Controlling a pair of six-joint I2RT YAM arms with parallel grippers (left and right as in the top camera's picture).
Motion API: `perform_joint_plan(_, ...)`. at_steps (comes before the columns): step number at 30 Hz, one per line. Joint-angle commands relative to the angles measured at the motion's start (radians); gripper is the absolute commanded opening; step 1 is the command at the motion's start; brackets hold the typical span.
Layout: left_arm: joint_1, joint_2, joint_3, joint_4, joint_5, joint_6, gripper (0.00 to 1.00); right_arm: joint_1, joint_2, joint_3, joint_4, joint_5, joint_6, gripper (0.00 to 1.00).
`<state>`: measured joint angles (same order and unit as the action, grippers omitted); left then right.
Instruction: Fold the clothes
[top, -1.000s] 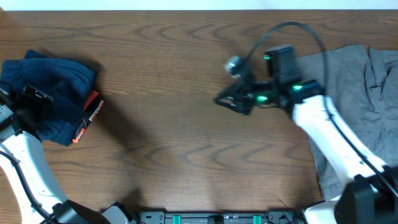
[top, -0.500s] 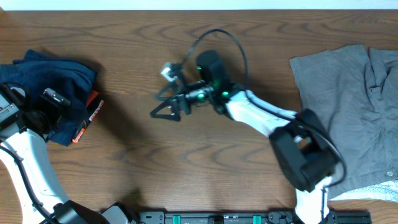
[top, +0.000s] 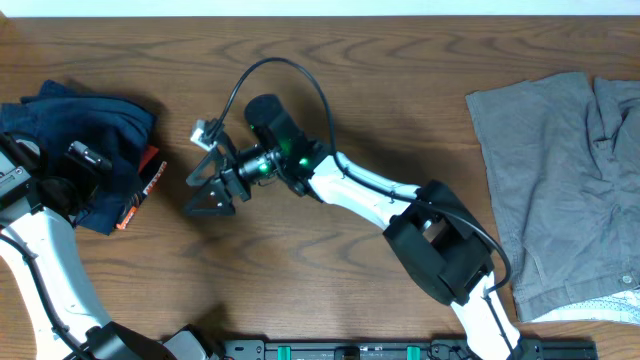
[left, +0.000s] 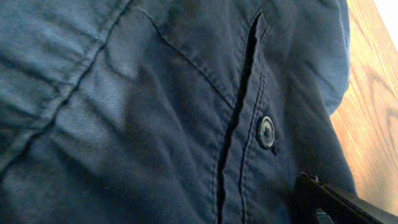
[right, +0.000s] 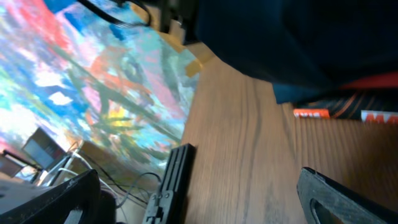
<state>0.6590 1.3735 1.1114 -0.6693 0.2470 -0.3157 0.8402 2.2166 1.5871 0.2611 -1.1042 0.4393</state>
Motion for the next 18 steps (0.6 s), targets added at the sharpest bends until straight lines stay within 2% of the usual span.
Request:
perform_joint_plan(1, -0.004, 0.005, 0.022, 0.007, -0.050, 0.008, 0.98, 0.016, 0.008, 0.021, -0.056, 0.076, -0.018, 0.99)
perform_joint_plan(4, -0.001, 0.005, 0.022, 0.034, -0.110, 0.035, 0.98, -0.010, 0.006, 0.021, -0.269, 0.171, -0.018, 0.99)
perform_joint_plan(6, -0.001, 0.005, 0.022, 0.063, -0.135, 0.064, 0.98, -0.050, -0.001, 0.021, -0.472, 0.285, -0.037, 0.99)
perform_joint_plan(12, -0.001, 0.007, 0.022, 0.228, -0.296, 0.065, 0.98, -0.190, -0.082, 0.021, -0.952, 0.595, -0.240, 0.99)
perform_joint_plan(15, -0.001, 0.008, 0.022, 0.332, -0.297, 0.064, 0.98, -0.240, -0.155, 0.021, -1.091, 0.758, -0.293, 0.99)
perform_joint_plan(18, -0.001, 0.008, 0.022, 0.375, -0.232, 0.064, 0.98, -0.275, -0.227, 0.021, -1.176, 0.861, -0.318, 0.99)
